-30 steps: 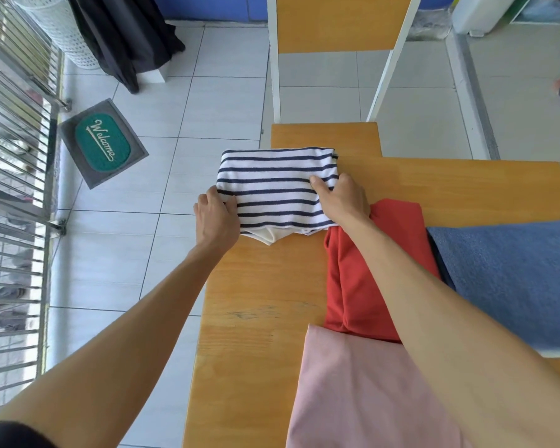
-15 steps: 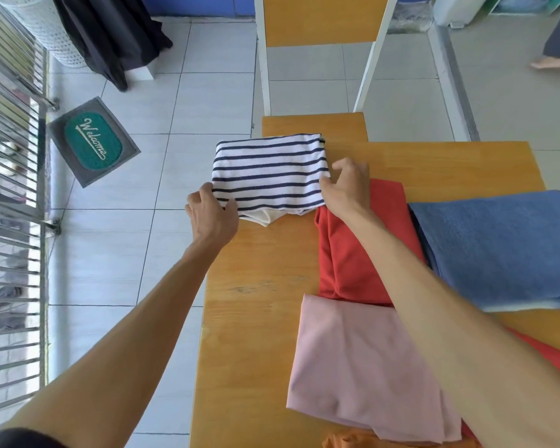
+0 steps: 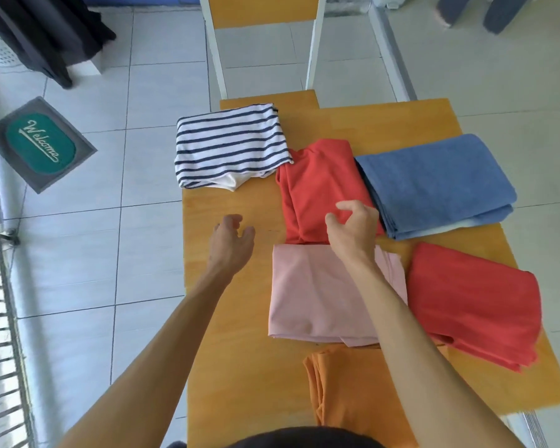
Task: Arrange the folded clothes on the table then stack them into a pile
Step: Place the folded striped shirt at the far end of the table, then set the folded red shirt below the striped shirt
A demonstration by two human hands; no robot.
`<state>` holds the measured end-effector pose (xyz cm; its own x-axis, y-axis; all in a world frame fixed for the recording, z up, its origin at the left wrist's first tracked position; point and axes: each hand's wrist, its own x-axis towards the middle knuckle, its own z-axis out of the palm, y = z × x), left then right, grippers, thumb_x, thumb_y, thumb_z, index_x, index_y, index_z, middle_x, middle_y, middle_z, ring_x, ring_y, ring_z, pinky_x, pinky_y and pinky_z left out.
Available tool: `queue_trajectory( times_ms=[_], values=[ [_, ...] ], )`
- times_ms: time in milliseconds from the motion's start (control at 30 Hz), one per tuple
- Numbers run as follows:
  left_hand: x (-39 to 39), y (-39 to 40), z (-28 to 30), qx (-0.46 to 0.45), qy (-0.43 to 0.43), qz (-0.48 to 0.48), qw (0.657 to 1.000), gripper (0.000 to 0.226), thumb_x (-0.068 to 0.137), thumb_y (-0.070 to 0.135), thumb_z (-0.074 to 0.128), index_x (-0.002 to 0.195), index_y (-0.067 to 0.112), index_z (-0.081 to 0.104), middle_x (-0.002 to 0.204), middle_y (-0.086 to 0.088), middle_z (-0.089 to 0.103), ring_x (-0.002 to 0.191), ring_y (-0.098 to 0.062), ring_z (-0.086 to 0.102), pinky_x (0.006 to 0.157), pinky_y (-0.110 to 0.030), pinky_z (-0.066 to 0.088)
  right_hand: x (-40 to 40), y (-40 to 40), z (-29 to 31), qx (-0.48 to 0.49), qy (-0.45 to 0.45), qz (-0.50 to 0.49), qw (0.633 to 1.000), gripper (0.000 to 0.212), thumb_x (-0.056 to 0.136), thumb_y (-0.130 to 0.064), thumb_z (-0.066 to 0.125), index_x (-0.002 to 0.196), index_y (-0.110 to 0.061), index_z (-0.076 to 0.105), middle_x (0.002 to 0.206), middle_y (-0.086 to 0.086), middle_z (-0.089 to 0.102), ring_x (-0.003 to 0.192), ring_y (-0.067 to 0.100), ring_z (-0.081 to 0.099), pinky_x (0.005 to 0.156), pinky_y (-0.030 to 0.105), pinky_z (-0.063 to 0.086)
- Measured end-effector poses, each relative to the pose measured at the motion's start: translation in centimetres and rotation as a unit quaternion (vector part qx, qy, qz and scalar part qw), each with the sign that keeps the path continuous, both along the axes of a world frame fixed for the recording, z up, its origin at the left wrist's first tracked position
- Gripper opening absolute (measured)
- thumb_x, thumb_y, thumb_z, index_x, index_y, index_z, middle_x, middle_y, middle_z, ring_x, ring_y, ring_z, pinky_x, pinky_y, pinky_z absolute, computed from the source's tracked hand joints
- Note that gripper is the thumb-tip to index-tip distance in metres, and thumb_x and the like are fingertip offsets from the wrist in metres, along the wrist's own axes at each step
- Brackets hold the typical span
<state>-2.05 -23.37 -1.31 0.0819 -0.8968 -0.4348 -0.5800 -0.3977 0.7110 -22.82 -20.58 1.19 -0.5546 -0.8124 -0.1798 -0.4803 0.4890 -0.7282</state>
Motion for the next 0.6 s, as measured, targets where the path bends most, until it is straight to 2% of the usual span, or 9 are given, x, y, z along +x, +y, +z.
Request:
queue_trajectory(
  times_ms=[133,200,267,333,367,433,467,533,600],
  values=[
    [-3.1,-1.9,0.7,0.024,0.056,0.005,0.998,0.045,0.093,0.035,0.055,0.133,0.013,0.055,0.127,-0.006,0.063,0.112,-0.023,0.06,0.092,-0.038,0.051,-1.7,1.6,-0.5,0.059,-0.152,-0.196,0.967,0.053,0.089,-0.026,0.073,0.134,-0.004,0.053,0.13,0.01,0.053,0.114,0.024,0.055,0.091,0.027,0.041],
    [-5.0,-3.8,0.9,0.052,0.079,0.011,0.995,0.05,0.092,0.043,0.055,0.131,0.012,0.056,0.122,-0.006,0.066,0.107,-0.022,0.063,0.09,-0.039,0.053,-2.2,1.8,-0.6,0.07,-0.221,-0.267,0.936,0.05,0.088,-0.029,0.075,0.124,-0.003,0.053,0.117,0.008,0.056,0.103,0.025,0.058,0.089,0.032,0.048],
    [-6.9,-5.6,0.7,0.084,0.112,0.014,0.99,0.052,0.089,0.052,0.058,0.113,0.006,0.063,0.107,-0.006,0.068,0.097,-0.021,0.065,0.09,-0.047,0.056,-2.6,1.7,-0.7,0.074,-0.278,-0.3,0.909,0.05,0.088,-0.026,0.076,0.123,0.004,0.057,0.115,0.011,0.065,0.101,0.029,0.067,0.09,0.041,0.057],
    [-8.7,-6.6,0.4,0.109,0.144,0.03,0.983,0.056,0.085,0.055,0.063,0.095,0.001,0.065,0.094,-0.013,0.068,0.088,-0.027,0.067,0.086,-0.052,0.058,-2.6,1.3,-0.4,0.074,-0.369,-0.318,0.87,0.046,0.091,-0.023,0.074,0.126,0.002,0.055,0.116,0.019,0.066,0.102,0.035,0.071,0.077,0.042,0.063],
    [-9.4,-6.8,0.3,0.12,0.146,0.035,0.981,0.06,0.083,0.056,0.067,0.099,-0.001,0.066,0.1,-0.018,0.07,0.092,-0.033,0.069,0.084,-0.051,0.058,-2.5,1.1,-0.1,0.073,-0.416,-0.321,0.848,0.044,0.092,-0.023,0.073,0.126,-0.001,0.054,0.115,0.02,0.065,0.099,0.035,0.072,0.067,0.039,0.064],
    [-10.5,-6.8,0.2,0.135,0.134,0.036,0.981,0.068,0.077,0.055,0.074,0.115,-0.001,0.064,0.113,-0.024,0.068,0.102,-0.041,0.067,0.077,-0.047,0.058,-2.4,0.6,0.2,0.079,-0.464,-0.322,0.822,0.042,0.092,-0.029,0.074,0.122,-0.005,0.056,0.104,0.016,0.066,0.08,0.025,0.069,0.061,0.034,0.06],
    [-10.8,-6.7,0.2,0.142,0.134,0.032,0.98,0.069,0.076,0.052,0.077,0.118,-0.001,0.063,0.109,-0.023,0.069,0.097,-0.04,0.069,0.068,-0.042,0.057,-2.4,0.4,0.2,0.084,-0.473,-0.322,0.816,0.041,0.091,-0.034,0.074,0.117,-0.006,0.058,0.091,0.012,0.065,0.069,0.02,0.064,0.061,0.031,0.058],
    [-11.2,-6.6,0.3,0.166,0.164,0.038,0.972,0.063,0.075,0.045,0.081,0.117,0.002,0.064,0.085,-0.015,0.069,0.063,-0.028,0.066,0.048,-0.027,0.046,-2.5,-0.2,-0.1,0.092,-0.483,-0.326,0.808,0.04,0.087,-0.043,0.076,0.102,-0.009,0.061,0.065,0.003,0.059,0.054,0.013,0.052,0.058,0.029,0.05],
    [-11.2,-6.4,0.1,0.199,0.215,0.064,0.954,0.057,0.074,0.039,0.083,0.115,0.004,0.065,0.081,-0.009,0.063,0.054,-0.017,0.053,0.049,-0.026,0.042,-2.8,-0.5,-0.1,0.1,-0.487,-0.328,0.803,0.047,0.078,-0.051,0.082,0.092,-0.01,0.063,0.053,-0.001,0.057,0.051,0.012,0.049,0.055,0.026,0.047]
  ],
)
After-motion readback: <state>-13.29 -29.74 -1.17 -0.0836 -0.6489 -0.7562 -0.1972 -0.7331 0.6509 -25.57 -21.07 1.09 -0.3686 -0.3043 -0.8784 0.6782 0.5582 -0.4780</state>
